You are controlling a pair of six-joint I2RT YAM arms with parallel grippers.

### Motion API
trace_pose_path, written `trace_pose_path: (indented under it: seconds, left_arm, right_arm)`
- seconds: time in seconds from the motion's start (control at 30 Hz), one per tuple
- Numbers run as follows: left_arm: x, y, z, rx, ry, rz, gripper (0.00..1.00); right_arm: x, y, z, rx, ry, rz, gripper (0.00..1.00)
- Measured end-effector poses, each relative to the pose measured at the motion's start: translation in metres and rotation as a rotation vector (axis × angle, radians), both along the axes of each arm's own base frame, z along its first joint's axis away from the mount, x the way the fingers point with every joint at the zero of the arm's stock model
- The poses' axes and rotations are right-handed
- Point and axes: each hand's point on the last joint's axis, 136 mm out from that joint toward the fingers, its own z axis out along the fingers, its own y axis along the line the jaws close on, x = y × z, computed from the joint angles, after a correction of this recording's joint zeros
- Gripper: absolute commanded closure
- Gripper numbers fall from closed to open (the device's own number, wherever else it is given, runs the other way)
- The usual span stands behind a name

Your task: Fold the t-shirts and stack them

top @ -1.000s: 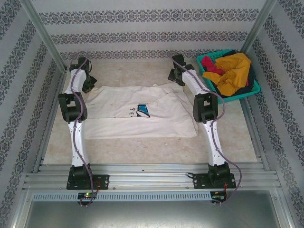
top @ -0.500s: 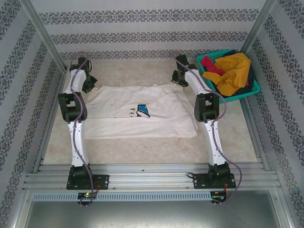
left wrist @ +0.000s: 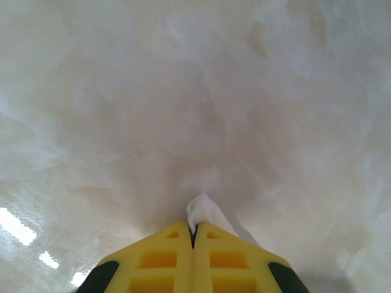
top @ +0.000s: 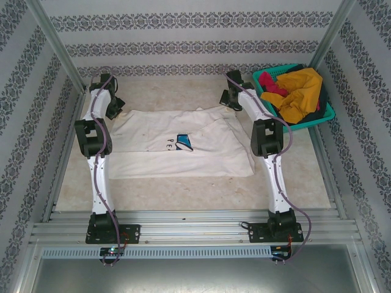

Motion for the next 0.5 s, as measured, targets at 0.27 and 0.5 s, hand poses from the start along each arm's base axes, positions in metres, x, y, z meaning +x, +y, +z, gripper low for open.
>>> trace_pose_path:
  seconds: [0.27, 0.5]
  left_arm:
    - [-0.002, -0.004, 0.011, -0.020, -0.015, -0.007, 1.00]
    - [-0.013, -0.005, 0.064, -0.014, -0.103, -0.004, 1.00]
  right_arm:
    - [0.007, 0.010, 0.067, 0.017, -0.148, 0.034, 1.00]
    - [-0.016, 0.014, 0.092, 0.020, -0.193, 0.056, 1.00]
